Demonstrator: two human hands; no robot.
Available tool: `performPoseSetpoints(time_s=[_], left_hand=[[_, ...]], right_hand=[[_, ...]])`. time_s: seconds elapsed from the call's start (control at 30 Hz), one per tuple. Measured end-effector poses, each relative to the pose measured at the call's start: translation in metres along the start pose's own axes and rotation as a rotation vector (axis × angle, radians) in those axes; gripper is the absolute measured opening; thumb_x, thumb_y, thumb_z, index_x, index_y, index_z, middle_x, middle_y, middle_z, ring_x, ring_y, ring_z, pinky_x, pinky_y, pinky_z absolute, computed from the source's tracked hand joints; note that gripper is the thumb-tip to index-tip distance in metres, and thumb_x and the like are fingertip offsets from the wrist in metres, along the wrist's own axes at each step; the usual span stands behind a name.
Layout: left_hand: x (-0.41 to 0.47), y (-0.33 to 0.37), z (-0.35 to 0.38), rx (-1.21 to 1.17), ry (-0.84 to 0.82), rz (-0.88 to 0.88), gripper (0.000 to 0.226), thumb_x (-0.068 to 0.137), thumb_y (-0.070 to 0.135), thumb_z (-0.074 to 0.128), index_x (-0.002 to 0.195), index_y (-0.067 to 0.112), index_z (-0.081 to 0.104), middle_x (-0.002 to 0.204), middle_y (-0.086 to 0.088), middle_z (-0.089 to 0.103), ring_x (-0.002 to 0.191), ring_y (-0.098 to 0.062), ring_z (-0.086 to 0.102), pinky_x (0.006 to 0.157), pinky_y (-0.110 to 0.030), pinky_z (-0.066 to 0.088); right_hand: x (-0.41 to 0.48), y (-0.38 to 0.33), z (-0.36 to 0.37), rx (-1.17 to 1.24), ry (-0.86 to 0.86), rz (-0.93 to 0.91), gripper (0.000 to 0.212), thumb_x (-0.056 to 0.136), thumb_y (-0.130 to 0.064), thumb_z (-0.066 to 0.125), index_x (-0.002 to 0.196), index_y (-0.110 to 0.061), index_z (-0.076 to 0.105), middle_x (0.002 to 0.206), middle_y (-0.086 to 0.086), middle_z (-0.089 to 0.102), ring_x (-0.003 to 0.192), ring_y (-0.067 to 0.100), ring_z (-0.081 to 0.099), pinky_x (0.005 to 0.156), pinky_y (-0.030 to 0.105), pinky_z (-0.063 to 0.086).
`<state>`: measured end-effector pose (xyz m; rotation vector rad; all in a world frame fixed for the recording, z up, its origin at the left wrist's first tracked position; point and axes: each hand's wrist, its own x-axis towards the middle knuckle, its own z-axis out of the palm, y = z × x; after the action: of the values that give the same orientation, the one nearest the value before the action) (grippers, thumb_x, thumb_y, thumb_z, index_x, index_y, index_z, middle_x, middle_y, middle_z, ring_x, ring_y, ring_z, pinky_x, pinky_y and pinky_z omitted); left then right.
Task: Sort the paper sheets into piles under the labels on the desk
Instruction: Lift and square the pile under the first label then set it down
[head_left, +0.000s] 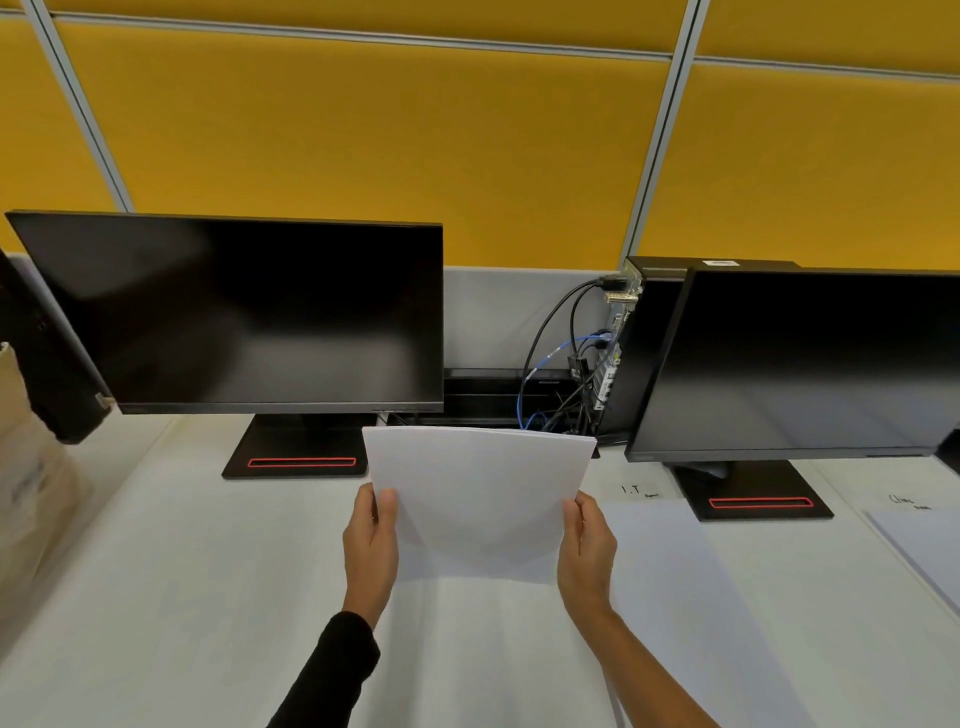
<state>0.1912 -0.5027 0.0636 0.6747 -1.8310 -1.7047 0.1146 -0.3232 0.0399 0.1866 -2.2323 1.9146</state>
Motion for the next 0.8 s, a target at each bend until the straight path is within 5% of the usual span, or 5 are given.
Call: performPoseSetpoints(time_s=[0.13,0.37,0.5,0.63,0.8], left_hand=[[0.000,-0.014,-0.003,0.052,-0.010,-0.013,0.018,0.101,0.020,0.035,0.100,0.024,0.052,0.095,0.009,0.060,0.090,-0.020,0.058,0.079,-0.030,0.046],[-0.003,-0.025,-0.007,0.083,0.003,-0.064,0.028,0.100,0.013,0.038,0.121,0.012,0.057,0.108,0.004,0.060,0.098,-0.014,0.054,0.090,-0.025,0.041],[0.002,-0.038,-0.012,0.163,0.035,-0.082,0.032,0.099,0.012,0.042,0.127,0.005,0.056,0.113,0.001,0.057,0.105,-0.013,0.051,0.093,-0.024,0.038],[0.003,-0.042,-0.015,0.182,0.019,-0.081,0.028,0.097,0.007,0.046,0.119,0.004,0.062,0.107,0.003,0.059,0.100,-0.015,0.055,0.086,-0.020,0.040],[0.008,-0.044,-0.016,0.244,0.007,-0.063,0.018,0.095,0.003,0.048,0.091,0.013,0.062,0.083,0.008,0.063,0.078,-0.017,0.057,0.063,0.005,0.041]], right_hand=[[-0.002,0.010,-0.006,-0.066,-0.016,0.017,0.019,0.096,-0.008,0.045,0.102,-0.015,0.062,0.092,-0.009,0.062,0.088,0.004,0.059,0.078,0.012,0.046],[0.002,0.023,-0.008,-0.066,-0.028,0.111,0.019,0.091,-0.001,0.053,0.104,-0.002,0.067,0.087,-0.017,0.061,0.083,0.000,0.061,0.085,0.025,0.047],[0.004,0.033,-0.010,-0.011,-0.036,0.209,0.021,0.089,0.002,0.055,0.107,0.002,0.066,0.091,-0.001,0.065,0.088,0.016,0.062,0.091,0.031,0.048],[0.007,0.041,-0.014,0.004,-0.075,0.264,0.019,0.087,0.003,0.058,0.104,0.003,0.067,0.096,0.008,0.067,0.085,0.015,0.064,0.082,0.014,0.053],[0.014,0.042,-0.017,-0.059,-0.148,0.255,0.014,0.087,0.003,0.058,0.090,-0.004,0.069,0.080,0.001,0.067,0.072,0.009,0.063,0.069,0.006,0.051]])
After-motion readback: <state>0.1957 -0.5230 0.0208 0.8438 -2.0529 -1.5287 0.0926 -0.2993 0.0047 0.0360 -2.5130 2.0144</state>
